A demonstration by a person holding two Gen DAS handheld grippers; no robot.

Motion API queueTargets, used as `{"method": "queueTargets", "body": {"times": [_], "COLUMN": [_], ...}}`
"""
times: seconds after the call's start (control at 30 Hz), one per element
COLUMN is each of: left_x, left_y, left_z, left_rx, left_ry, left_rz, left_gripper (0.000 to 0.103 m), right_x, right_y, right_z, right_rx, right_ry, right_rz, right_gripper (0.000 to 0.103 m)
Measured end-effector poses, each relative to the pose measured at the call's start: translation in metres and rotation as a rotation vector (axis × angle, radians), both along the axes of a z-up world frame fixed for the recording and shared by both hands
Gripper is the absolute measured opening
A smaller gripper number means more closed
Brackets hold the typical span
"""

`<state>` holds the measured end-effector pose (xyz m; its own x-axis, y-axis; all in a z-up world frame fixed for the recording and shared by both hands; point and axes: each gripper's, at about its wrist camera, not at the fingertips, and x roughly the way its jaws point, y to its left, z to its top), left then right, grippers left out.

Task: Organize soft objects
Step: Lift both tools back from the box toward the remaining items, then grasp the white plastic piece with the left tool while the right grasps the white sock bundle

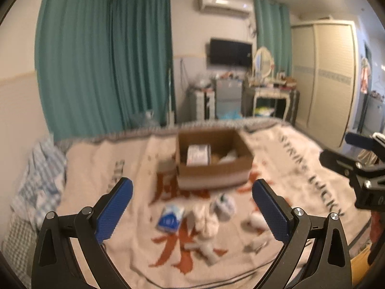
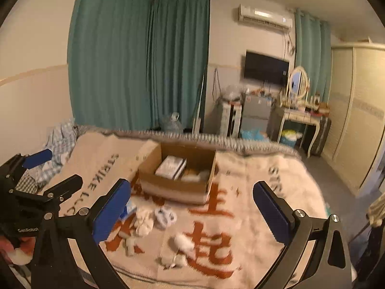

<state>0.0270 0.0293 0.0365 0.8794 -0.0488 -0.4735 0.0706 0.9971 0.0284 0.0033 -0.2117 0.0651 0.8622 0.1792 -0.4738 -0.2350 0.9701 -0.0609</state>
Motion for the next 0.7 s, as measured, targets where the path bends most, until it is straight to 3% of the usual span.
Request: {"method": "queueTargets", "body": {"times": [0.17, 0.37, 0.5, 0.63, 0.7], "left_x": [0.016, 0.031, 0.044, 0.055, 0.058], "left_y": [0.009, 0.002, -0.002, -0.003, -0.006], "left_z": [-0.053, -0.107, -0.141, -0.167, -0.176], "left_rx": [-0.035, -0.021, -0.001, 0.007, 0.008], "left_ry": [0.111, 0.220, 0.303, 0.383, 0.420], "left_rz": [0.016, 0.008, -0.005, -0.009, -0.031], "left_gripper": [0.101, 0.101, 0.100, 0.099, 0.094], "right_x": [0.027, 0.053, 0.065, 0.075, 0.078], "right_y": [0.006, 0.011, 0.017, 0.016, 0.016], "right_z": [-0.072, -0.156, -0.199, -0.228, -0.234], "right_rx": [-0.015, -0.015, -0.035, -0.017, -0.007], "right_ry": [0.131, 0.322, 0.414, 0.505, 0.530], "right_rz": [0.004, 0.002, -0.012, -0.012, -0.010], "right_gripper": [0.102, 0.102, 0.095, 0.078, 0.071]}}
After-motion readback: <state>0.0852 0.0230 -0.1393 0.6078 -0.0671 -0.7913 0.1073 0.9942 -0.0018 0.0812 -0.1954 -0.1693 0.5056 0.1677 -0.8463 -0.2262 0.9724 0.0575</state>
